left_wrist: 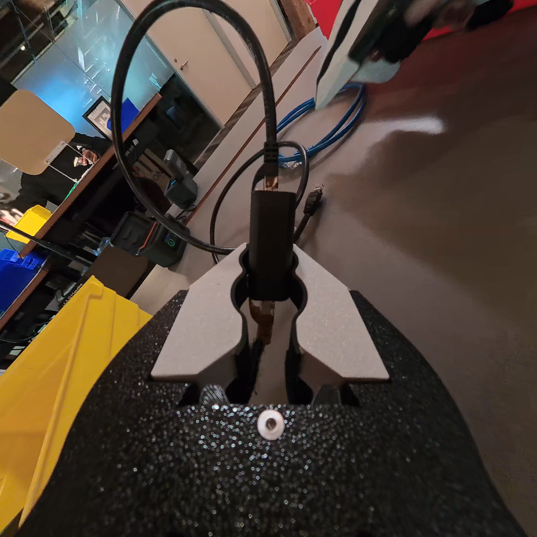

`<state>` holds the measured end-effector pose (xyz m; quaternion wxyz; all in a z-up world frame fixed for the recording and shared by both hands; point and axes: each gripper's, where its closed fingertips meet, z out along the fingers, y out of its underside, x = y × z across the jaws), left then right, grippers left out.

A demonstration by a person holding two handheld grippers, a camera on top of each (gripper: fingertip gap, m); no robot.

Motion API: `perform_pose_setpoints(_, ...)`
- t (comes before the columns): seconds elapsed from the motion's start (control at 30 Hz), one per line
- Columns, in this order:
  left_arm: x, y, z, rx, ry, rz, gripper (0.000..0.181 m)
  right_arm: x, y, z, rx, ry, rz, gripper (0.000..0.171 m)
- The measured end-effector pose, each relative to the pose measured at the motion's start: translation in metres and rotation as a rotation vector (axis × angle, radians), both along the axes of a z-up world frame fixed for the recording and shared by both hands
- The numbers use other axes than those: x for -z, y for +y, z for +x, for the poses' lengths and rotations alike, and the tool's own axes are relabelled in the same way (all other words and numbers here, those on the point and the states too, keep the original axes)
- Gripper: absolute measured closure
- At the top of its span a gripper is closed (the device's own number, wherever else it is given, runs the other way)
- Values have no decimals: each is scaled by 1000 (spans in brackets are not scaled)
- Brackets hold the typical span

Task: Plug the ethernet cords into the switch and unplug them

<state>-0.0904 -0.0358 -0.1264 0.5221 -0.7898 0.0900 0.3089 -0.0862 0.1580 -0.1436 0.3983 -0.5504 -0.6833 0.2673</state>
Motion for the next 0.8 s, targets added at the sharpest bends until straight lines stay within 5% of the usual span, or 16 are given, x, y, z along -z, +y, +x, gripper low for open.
perform_pose_setpoints(0.03,0,0,0,1,-3,-2,160,11,-2,-6,-30,-56,-17,164)
perform_pose_setpoints(0.33,4,2,2,27,-24,-17,159,36,-2,-21,-134,-163,-209,158)
perform_pose_setpoints(0.57,10,5,6,45,-1,-56,159,37,-3,-25,-139,-145,-166,161)
perform_pose_setpoints(0.8,12,3,2,26,-10,-61,159,-3,2,-17,-87,-31,-61,162)
